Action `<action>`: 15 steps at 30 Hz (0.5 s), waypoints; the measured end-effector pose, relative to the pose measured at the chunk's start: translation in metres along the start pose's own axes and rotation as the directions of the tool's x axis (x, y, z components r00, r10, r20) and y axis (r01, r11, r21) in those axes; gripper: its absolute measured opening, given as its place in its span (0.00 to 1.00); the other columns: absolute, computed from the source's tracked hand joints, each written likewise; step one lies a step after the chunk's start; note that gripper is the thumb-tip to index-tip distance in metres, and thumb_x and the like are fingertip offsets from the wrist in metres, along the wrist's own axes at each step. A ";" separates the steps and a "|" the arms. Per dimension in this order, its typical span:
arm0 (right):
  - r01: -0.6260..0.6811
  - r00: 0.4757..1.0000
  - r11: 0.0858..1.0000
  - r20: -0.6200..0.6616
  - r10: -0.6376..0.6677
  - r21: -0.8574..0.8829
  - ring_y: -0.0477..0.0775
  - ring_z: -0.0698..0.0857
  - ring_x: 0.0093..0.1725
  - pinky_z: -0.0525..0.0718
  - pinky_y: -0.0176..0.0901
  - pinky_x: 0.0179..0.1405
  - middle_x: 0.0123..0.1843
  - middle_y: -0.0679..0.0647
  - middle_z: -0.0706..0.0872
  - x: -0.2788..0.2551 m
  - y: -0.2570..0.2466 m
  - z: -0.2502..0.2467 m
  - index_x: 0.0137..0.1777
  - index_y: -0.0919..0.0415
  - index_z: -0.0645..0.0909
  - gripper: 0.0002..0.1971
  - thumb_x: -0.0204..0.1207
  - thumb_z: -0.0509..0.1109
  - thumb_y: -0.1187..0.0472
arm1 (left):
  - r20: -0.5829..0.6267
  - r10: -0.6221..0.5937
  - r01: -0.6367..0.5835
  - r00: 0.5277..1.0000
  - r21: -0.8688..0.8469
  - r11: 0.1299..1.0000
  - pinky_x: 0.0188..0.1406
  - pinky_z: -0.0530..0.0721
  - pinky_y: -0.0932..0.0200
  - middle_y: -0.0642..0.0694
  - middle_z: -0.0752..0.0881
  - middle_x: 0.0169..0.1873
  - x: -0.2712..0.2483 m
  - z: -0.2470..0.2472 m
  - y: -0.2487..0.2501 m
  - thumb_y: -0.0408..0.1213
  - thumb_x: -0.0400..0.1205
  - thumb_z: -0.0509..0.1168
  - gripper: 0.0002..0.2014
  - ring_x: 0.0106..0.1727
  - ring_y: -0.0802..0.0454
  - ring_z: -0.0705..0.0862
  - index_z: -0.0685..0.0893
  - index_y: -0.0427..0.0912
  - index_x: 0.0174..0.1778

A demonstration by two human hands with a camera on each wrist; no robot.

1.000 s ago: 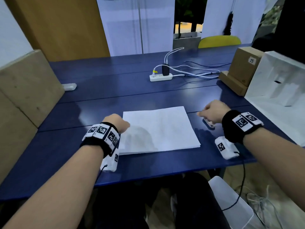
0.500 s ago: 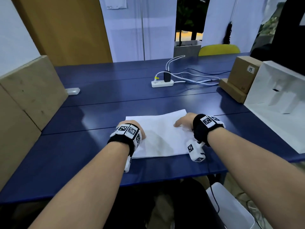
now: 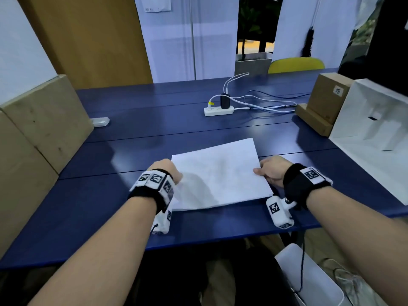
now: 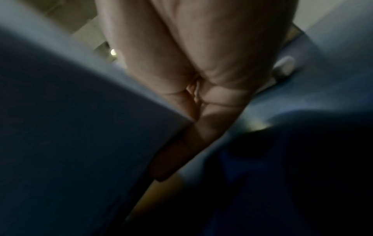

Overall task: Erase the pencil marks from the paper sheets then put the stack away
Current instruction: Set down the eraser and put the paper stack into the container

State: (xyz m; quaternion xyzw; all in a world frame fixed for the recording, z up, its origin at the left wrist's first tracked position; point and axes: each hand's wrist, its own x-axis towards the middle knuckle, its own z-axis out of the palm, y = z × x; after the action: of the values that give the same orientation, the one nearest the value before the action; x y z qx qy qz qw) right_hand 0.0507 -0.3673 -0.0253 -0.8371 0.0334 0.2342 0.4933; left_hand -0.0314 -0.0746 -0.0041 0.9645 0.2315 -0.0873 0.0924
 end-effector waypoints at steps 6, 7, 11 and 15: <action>0.005 0.997 0.966 0.078 -0.026 0.257 0.56 0.91 0.33 0.93 0.44 0.37 0.47 0.69 0.90 -0.011 0.019 -0.014 0.60 0.85 0.78 0.11 0.82 0.64 0.77 | 0.165 0.073 0.069 0.984 -0.720 0.691 0.57 0.87 0.49 0.37 0.88 0.42 -0.008 0.001 -0.039 0.47 0.83 0.69 0.16 0.41 0.43 0.87 0.83 0.35 0.42; 0.010 0.996 0.962 0.085 -0.034 0.273 0.57 0.91 0.35 0.92 0.42 0.37 0.45 0.68 0.90 -0.015 0.022 -0.018 0.60 0.86 0.78 0.11 0.81 0.66 0.77 | 0.181 0.140 0.081 0.973 -0.846 0.527 0.54 0.88 0.50 0.35 0.88 0.44 -0.016 0.001 -0.040 0.40 0.84 0.68 0.11 0.41 0.43 0.87 0.84 0.34 0.43; 0.025 0.996 0.967 0.078 -0.046 0.253 0.57 0.82 0.66 0.87 0.39 0.58 0.65 0.76 0.83 -0.036 0.053 -0.039 0.60 0.90 0.76 0.17 0.79 0.70 0.73 | 0.179 0.260 0.096 0.949 -0.949 0.301 0.44 0.90 0.59 0.33 0.91 0.48 -0.056 0.011 -0.030 0.28 0.79 0.69 0.10 0.39 0.48 0.91 0.86 0.24 0.51; -0.043 0.996 0.969 0.082 0.023 0.242 0.62 0.81 0.42 0.84 0.41 0.27 0.48 0.71 0.86 -0.080 0.103 -0.067 0.58 0.85 0.80 0.15 0.80 0.70 0.69 | 0.251 0.339 0.163 0.906 -0.950 0.268 0.51 0.90 0.54 0.29 0.89 0.52 -0.097 0.038 -0.006 0.34 0.69 0.73 0.24 0.49 0.41 0.90 0.83 0.20 0.57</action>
State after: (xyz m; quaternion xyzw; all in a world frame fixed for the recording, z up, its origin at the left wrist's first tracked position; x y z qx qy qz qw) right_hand -0.0258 -0.4902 -0.0482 -0.7597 0.0563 0.2693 0.5892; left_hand -0.1246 -0.1193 -0.0211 0.6806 0.1558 -0.1234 0.7051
